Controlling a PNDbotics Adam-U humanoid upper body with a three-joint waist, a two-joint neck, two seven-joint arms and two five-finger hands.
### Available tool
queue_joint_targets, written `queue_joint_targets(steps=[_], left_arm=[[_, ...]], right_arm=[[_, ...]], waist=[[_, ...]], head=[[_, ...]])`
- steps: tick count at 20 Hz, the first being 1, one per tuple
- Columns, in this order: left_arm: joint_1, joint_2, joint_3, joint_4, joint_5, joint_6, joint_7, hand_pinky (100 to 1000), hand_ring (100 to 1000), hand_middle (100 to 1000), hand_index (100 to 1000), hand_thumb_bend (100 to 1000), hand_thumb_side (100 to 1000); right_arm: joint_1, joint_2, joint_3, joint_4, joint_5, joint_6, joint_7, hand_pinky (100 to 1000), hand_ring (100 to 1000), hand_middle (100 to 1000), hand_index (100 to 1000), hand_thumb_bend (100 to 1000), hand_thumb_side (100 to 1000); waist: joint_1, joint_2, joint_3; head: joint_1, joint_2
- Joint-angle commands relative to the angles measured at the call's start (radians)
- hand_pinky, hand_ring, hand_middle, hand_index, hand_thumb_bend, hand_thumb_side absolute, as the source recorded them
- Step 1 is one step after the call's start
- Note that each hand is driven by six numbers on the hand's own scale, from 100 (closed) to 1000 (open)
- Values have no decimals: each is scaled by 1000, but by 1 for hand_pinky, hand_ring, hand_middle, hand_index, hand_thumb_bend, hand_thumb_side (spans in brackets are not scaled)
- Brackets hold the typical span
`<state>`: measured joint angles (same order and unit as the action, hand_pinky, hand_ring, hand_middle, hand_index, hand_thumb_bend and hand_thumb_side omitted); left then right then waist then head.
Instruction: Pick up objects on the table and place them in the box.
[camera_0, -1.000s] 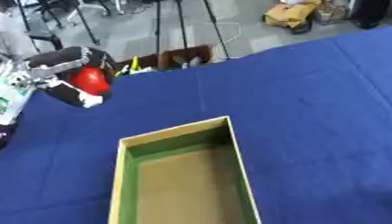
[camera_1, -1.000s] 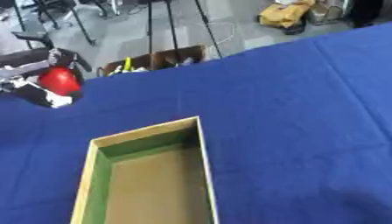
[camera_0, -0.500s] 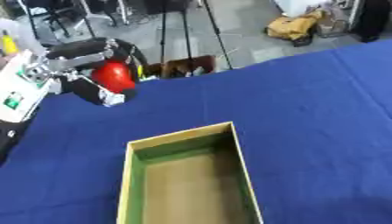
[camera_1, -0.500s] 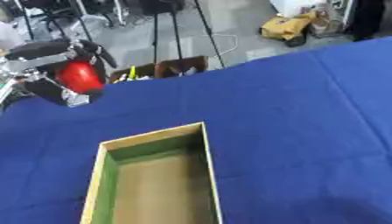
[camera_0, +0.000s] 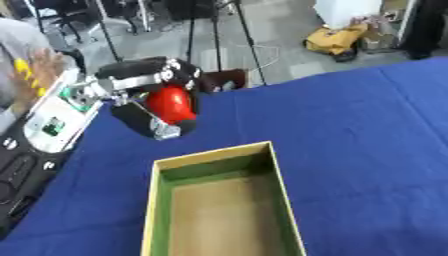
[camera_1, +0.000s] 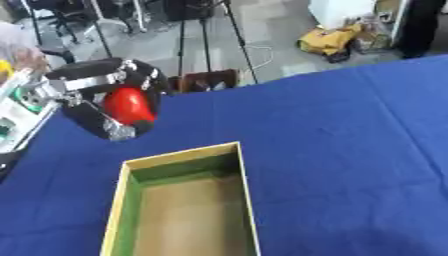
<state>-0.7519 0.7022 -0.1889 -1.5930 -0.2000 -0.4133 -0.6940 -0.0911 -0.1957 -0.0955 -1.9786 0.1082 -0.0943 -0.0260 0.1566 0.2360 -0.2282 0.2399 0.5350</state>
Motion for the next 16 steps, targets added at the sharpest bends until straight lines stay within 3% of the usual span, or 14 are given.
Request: queue_joint_targets(steps=[1,7,16], left_arm=[[-2,14,-33,-47,-57,-242,-213,368,614,724,407,100,279],[23,15,-106,-28,-185,-304,-213,384,636,724,408,100,271],[25,-10,-149,-2,-253,-351,-213,389,643,719,405,100,271]], right_arm=[[-6,-13,-7,-21,-6,3,-3,278,400,360,585,229,690],[-11,-9,-7,-21,6,10,0,278,400,359,585,233,689],[-14,-5,-6,-21,13,11,1,278,401,359,586,237,689]], waist=[[-7,-15,0],[1,-9,-3],[2,-3,-7]], head=[[3,-7],[9,-6],[14,-11]])
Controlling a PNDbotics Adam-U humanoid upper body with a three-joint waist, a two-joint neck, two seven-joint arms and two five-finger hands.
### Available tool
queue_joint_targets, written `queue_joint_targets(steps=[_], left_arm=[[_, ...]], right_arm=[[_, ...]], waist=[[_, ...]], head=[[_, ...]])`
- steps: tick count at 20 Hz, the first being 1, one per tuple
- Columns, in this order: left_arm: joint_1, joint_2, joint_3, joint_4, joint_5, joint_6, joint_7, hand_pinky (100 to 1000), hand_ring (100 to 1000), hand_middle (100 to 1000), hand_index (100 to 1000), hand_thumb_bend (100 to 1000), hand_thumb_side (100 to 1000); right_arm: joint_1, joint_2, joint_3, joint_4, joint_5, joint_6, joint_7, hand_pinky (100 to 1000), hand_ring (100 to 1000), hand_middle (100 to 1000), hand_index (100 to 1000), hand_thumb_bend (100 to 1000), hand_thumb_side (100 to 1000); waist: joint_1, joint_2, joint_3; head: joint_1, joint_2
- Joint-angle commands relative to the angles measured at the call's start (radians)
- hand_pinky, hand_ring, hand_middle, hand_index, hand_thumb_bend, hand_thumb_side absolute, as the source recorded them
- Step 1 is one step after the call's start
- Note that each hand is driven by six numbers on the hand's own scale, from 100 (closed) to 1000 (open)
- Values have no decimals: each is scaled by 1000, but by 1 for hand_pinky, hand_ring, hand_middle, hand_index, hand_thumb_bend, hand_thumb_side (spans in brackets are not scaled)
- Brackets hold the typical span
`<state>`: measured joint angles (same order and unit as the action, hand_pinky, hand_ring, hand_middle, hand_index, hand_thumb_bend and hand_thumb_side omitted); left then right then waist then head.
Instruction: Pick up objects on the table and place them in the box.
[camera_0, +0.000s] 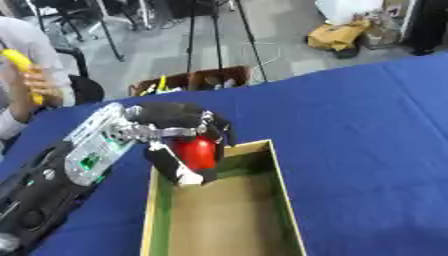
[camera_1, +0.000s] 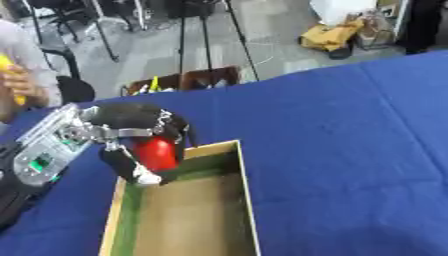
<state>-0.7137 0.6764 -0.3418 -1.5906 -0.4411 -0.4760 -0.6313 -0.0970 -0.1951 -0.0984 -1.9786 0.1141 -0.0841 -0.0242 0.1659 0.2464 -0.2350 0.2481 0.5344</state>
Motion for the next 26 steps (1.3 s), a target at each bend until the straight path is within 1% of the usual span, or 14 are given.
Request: queue_joint_targets(steps=[1,3,5,7,9,12,15,19,23,26], left_arm=[[-14,17,5,-4,-13,-290,-276,389,643,720,405,100,271],[-14,18,10,-6,-17,-293,-276,390,646,721,405,100,268],[-15,18,19,-12,-15,-295,-276,389,646,723,405,100,267],[-16,27,40,-21,-4,-293,-274,387,647,726,406,100,264],[-17,50,77,-32,13,-282,-253,382,644,729,406,100,261],[-10,97,140,-27,51,-251,-195,368,625,724,403,100,264],[-1,149,203,1,89,-218,-140,357,614,719,401,100,268],[8,201,262,75,109,-182,-105,353,610,716,399,100,269],[15,227,309,170,95,-162,-78,346,603,709,398,100,272],[13,232,334,243,76,-155,-63,341,597,703,396,100,275]], right_arm=[[-8,-5,-3,-21,8,1,-1,278,401,359,586,237,689],[-8,-5,-2,-21,7,1,0,278,401,359,586,237,690],[-8,-5,-3,-21,6,0,-1,278,402,359,586,236,689],[-7,-7,-4,-21,3,0,-2,279,402,360,586,233,688],[-7,-11,-5,-21,1,2,-4,279,402,360,586,231,686],[-9,-18,-7,-21,-2,6,-7,280,402,360,586,230,683],[-11,-24,-10,-21,-3,8,-12,280,402,359,586,232,682],[-14,-24,-10,-21,4,6,-15,278,402,358,585,239,685],[-17,-18,-9,-21,19,-3,-18,277,402,358,585,246,692],[-19,-10,-7,-21,31,-11,-18,276,401,357,585,255,697]], waist=[[-7,-14,0],[-8,-14,0],[-9,-15,-1],[-8,-18,-1],[-5,-22,2],[3,-26,5],[11,-26,4],[18,-19,3],[18,-4,1],[16,11,-2]], head=[[7,-12],[9,-21],[10,-54],[10,-75],[9,-84],[4,-88],[-9,-83],[-24,-54],[-19,-43],[-6,-44]])
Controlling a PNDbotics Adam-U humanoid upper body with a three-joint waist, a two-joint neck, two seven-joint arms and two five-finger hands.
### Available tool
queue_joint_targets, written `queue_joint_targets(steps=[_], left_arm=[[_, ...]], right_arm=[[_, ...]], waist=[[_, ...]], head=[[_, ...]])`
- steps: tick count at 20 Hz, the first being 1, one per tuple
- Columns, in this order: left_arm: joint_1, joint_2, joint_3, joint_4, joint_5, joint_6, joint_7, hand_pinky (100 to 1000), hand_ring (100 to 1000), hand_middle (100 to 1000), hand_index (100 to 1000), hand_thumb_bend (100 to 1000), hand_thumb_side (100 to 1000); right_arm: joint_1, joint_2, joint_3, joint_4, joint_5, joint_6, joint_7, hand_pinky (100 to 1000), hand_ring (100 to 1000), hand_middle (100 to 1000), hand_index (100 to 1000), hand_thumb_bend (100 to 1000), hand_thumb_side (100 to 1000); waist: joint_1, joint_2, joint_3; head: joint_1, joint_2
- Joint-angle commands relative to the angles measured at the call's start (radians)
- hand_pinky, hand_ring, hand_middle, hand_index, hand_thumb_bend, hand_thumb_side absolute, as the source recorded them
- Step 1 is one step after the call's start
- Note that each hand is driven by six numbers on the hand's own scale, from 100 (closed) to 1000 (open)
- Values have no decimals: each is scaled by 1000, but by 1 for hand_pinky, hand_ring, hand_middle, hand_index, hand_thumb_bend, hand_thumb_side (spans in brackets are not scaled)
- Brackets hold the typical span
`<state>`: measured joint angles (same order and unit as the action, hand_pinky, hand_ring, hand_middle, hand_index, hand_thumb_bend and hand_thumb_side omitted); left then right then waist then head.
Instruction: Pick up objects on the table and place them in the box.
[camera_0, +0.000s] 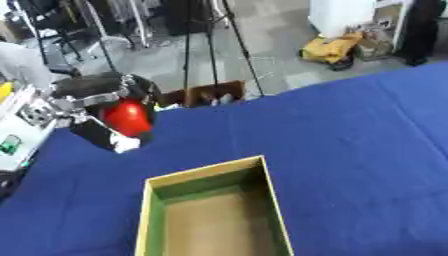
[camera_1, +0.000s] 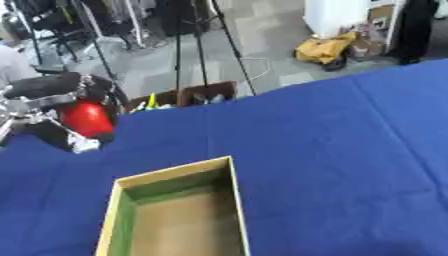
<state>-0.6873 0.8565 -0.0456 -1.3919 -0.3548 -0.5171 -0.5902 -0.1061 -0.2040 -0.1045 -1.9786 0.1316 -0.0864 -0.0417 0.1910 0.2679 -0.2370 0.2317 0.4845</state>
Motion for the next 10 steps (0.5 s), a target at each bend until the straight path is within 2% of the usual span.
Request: queue_joint_targets(steps=[1,10], left_arm=[[-14,53,46,68,-18,-112,-99,339,595,701,394,100,275],[-33,48,93,242,-131,-111,21,319,578,689,397,100,269]], right_arm=[[-11,3,0,-21,19,-11,0,276,401,356,585,258,699],[-15,33,11,-21,65,-33,7,273,402,355,586,280,714]], waist=[[-9,-5,-1],[-22,36,-8]], head=[[15,5],[28,-2]])
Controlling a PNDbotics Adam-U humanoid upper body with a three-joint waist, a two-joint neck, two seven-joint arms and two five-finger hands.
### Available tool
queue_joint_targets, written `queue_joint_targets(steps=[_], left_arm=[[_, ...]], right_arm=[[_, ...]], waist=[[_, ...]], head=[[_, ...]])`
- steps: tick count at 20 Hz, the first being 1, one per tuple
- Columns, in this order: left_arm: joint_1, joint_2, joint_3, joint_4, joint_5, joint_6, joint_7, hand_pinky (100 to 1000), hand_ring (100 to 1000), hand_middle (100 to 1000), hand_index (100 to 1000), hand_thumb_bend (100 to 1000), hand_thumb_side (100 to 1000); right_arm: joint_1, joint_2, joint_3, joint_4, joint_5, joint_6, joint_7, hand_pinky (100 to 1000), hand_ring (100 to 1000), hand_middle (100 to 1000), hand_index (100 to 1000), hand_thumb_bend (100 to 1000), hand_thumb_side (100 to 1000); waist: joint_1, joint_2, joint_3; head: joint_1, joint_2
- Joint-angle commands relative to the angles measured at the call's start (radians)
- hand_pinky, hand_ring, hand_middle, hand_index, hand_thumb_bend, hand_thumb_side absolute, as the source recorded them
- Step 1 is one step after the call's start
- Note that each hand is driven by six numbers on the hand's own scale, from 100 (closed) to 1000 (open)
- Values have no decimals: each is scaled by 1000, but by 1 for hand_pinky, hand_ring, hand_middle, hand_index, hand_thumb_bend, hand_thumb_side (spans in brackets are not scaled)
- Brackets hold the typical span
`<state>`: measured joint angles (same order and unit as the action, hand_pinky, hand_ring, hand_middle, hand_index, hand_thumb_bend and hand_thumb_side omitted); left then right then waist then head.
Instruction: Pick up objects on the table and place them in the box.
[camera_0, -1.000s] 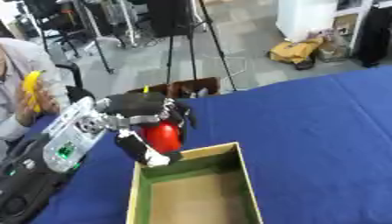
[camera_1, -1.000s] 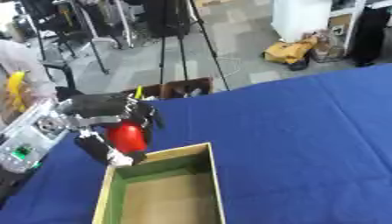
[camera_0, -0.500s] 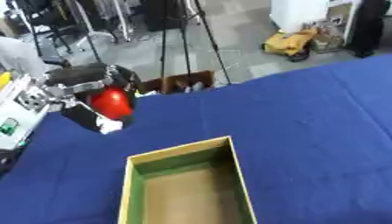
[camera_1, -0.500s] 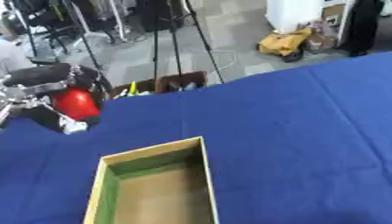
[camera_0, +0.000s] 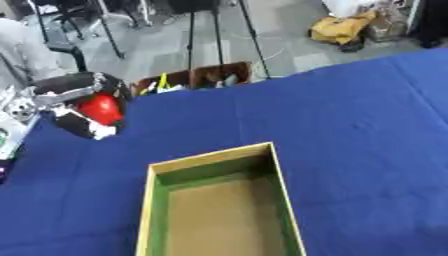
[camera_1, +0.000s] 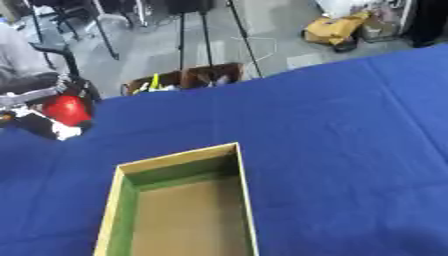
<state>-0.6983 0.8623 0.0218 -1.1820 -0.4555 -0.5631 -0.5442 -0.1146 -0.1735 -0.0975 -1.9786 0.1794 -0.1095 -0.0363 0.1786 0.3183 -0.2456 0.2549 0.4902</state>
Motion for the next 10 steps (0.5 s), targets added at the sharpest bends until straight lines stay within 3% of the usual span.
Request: queue_joint_targets(steps=[1,10], left_arm=[[-23,41,29,53,-47,-66,-7,318,577,687,396,100,270],[-34,15,35,219,-193,-88,130,318,583,691,407,100,251]], right_arm=[[-7,6,5,-21,22,-12,2,273,402,355,587,282,715],[-11,22,11,-21,44,-23,6,274,403,354,587,289,720]], waist=[[-12,-10,-1],[-18,11,-11]], head=[[4,-11],[8,-25]])
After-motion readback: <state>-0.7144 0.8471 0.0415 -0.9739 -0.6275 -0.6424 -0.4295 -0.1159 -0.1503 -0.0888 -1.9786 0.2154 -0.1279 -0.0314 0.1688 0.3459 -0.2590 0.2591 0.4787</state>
